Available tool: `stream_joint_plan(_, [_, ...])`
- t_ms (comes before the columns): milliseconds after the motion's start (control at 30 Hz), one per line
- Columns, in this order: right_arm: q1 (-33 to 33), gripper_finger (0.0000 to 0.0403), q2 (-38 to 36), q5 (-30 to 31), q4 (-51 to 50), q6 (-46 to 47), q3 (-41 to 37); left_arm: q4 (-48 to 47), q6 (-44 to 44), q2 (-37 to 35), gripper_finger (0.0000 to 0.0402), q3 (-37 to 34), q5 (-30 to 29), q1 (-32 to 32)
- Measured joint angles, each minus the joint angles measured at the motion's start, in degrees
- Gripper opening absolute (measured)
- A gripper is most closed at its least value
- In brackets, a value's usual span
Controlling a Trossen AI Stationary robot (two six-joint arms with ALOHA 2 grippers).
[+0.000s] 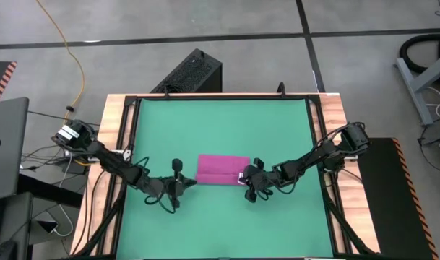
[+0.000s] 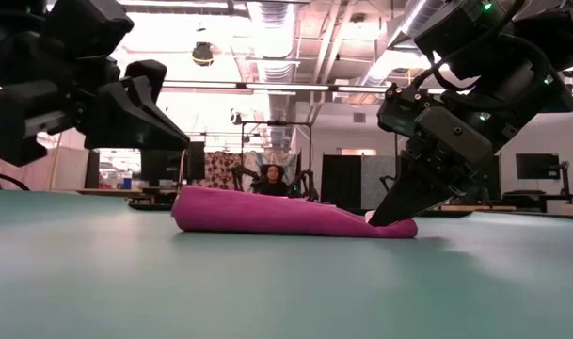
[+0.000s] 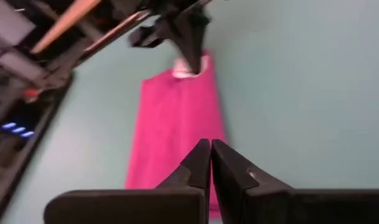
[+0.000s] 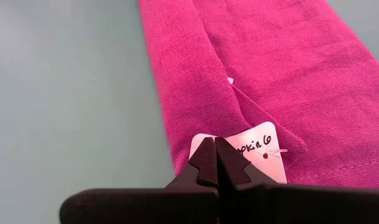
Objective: Roll towel into tight, uniform cylinder
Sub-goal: Roll the pink towel
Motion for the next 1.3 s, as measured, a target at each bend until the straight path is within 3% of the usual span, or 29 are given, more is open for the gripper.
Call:
stream_joint_plan(167, [0.0,0.0005,0.0,0.0,0.0,-0.1,0.0,-1.3,-0.8,2.0,0.0,-0.1,11.3,5.8])
stream_joint_plan(467, [0.0,0.0005,0.0,0.1,0.0,-0.1,0.0,2.2,2.4,5.6,0.0,0.0,20.0,14.2])
stream_joint_plan(1000, [0.0,0.0007,0.0,0.6,0.0,0.2,0.0,9.3,-0.3,17.8,0.0,0.0,25.2,21.6])
stream_joint_plan(1300, [3.5,0.0009,-5.2,9.4,-3.7,1.4,-0.3,7.7,-4.6,19.6,0.0,-0.2,24.6,21.5])
